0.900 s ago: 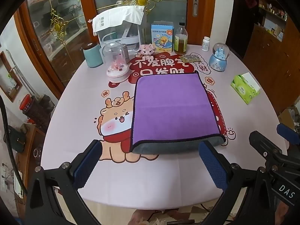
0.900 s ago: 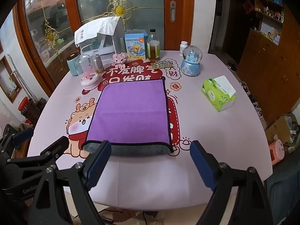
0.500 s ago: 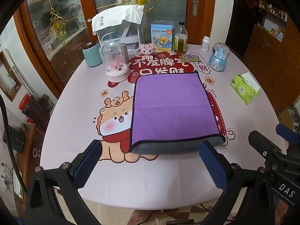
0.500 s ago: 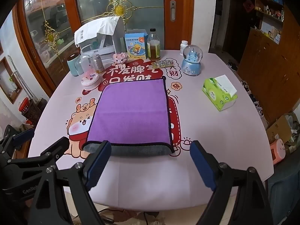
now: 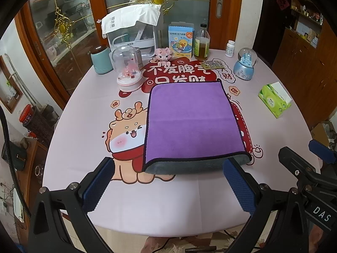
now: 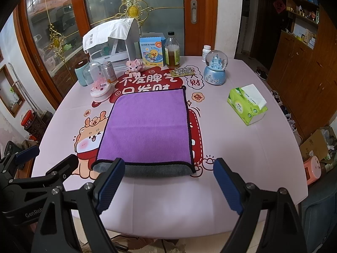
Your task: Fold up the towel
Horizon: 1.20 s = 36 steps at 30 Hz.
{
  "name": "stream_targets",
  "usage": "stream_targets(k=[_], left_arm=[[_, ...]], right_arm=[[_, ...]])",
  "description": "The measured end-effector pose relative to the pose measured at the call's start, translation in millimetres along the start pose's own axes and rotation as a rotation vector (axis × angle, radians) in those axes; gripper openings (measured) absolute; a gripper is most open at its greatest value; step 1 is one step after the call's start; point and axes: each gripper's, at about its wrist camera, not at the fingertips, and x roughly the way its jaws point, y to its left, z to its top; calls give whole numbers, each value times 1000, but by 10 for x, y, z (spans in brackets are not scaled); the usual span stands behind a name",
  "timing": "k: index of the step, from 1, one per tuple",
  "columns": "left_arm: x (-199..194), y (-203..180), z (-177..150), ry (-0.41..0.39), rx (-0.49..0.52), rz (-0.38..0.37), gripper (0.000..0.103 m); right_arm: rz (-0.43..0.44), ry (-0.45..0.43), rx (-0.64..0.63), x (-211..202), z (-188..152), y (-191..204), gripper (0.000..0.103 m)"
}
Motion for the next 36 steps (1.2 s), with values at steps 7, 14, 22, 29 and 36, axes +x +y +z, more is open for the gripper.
stream_targets(k=[7, 14, 22, 29, 36], left_arm=[[15, -4, -4, 0, 3, 4, 102], [42, -24, -2, -2, 0, 7, 102], [45, 23, -59, 5, -5, 9, 102], [33, 65, -81, 8, -10, 6, 102], [33, 78, -88, 10, -11, 2, 102]], right_arm=[[2, 1, 1, -29, 3, 0, 86], [5, 2, 0, 4, 4, -8, 86], [8, 2, -11, 5, -4, 28, 86], [11, 0, -20, -12, -26, 48, 86], [11, -2, -19, -17, -15, 43, 86]])
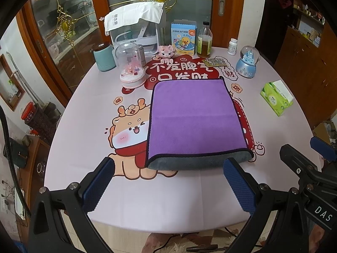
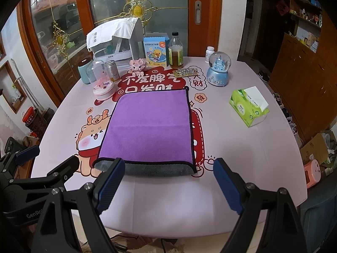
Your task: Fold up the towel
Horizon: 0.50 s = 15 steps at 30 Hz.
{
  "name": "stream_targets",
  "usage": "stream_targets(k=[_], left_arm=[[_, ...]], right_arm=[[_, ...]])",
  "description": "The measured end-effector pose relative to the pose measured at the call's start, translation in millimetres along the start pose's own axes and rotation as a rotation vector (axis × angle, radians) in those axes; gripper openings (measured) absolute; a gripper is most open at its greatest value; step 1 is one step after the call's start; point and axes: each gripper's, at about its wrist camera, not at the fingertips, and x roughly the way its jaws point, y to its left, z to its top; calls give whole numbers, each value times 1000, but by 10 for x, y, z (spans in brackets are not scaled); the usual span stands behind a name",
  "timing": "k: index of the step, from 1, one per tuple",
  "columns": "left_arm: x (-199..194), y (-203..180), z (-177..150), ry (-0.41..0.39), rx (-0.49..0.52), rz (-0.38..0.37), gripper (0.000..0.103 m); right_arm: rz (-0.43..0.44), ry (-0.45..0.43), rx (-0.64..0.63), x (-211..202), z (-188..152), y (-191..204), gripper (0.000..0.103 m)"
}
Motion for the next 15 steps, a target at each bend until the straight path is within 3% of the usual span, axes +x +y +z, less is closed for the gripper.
stream_targets(k=[15], left_arm=[[-26, -44, 5, 11, 14, 2, 102]], right_arm=[[0, -2, 1, -24, 23, -18, 86]])
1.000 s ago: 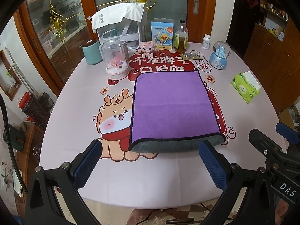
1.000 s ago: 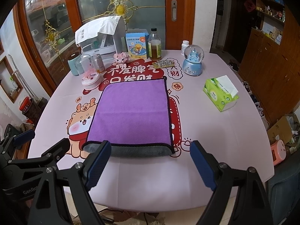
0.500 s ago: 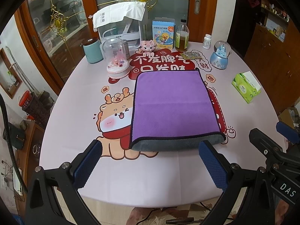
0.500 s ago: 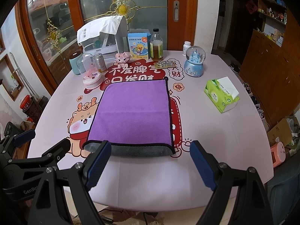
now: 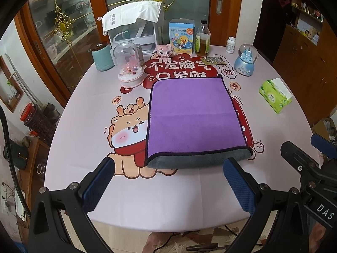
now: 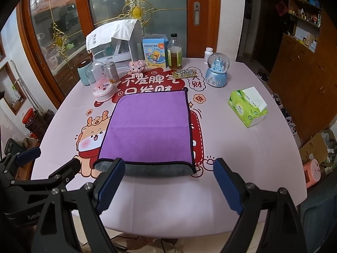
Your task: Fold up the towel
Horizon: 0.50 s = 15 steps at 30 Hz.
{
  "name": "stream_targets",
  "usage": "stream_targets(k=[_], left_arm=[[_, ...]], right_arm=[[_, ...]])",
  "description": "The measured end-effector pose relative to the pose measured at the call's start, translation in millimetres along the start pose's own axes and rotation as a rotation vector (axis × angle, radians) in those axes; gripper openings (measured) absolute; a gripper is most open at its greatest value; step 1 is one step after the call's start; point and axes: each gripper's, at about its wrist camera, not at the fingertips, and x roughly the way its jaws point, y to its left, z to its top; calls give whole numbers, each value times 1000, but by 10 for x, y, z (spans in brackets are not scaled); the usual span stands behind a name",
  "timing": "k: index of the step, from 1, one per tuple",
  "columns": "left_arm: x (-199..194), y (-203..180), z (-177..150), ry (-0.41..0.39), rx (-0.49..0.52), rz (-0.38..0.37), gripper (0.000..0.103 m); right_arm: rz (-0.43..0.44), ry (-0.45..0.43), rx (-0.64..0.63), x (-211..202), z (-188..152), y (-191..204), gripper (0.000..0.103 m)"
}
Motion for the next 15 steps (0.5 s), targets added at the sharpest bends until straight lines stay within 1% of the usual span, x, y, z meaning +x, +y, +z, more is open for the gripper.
stream_targets(k=[15], left_arm=[[-67, 22, -35, -20, -19, 7, 102]], right_arm=[[15, -11, -9, -54, -13, 7, 86]])
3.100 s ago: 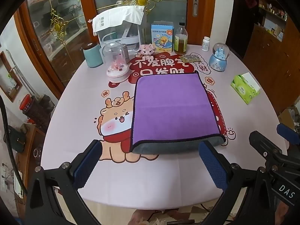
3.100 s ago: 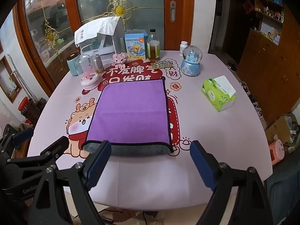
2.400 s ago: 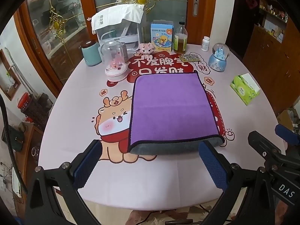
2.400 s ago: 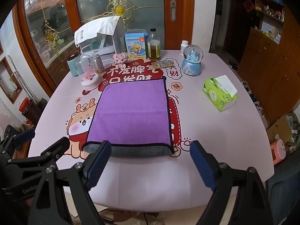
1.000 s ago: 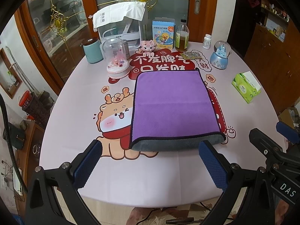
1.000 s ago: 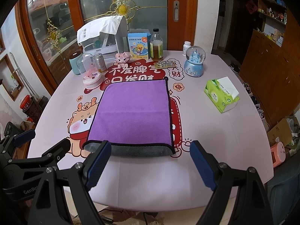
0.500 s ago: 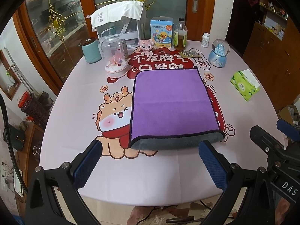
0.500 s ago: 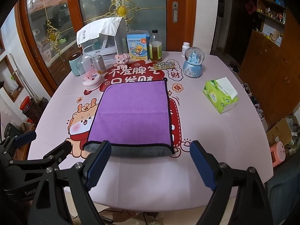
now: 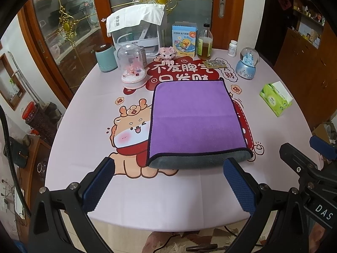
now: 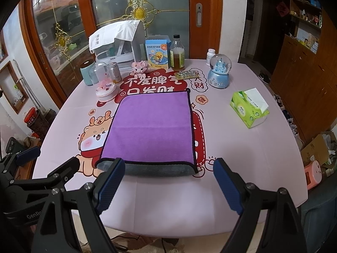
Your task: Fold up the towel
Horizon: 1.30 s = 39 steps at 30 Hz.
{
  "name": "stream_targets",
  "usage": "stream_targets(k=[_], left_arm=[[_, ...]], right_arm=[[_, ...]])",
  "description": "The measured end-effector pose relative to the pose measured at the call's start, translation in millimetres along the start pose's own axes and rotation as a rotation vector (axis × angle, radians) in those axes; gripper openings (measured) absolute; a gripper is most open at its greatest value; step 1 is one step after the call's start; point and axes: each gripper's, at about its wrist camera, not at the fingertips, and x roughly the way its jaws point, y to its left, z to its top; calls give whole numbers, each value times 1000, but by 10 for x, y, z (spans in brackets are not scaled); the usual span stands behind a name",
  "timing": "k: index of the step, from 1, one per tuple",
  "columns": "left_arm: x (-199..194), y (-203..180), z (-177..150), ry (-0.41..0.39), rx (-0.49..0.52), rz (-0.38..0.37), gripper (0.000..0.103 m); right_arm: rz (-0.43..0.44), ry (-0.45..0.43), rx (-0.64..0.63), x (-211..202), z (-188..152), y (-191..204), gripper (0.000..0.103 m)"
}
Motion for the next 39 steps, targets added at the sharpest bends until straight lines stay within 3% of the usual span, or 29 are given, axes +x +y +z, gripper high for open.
stream_targets(k=[14, 21, 26, 31, 39], left_arm=[[-13, -1, -59, -10, -43, 9, 102], [151, 198, -80, 42, -125, 21, 100], [373, 310, -80, 76, -109, 84, 100], [694, 408, -69, 118, -72, 89, 98], [1384, 576, -75, 194, 19, -5, 90]], right_arm=[[37, -7, -26, 38, -17, -50, 86], [62, 34, -16, 200, -43, -130, 86], [43, 53, -15, 387, -53, -223, 86], [54, 78, -60, 652, -108, -280, 85], [91, 159, -128, 1256, -242, -482, 74]])
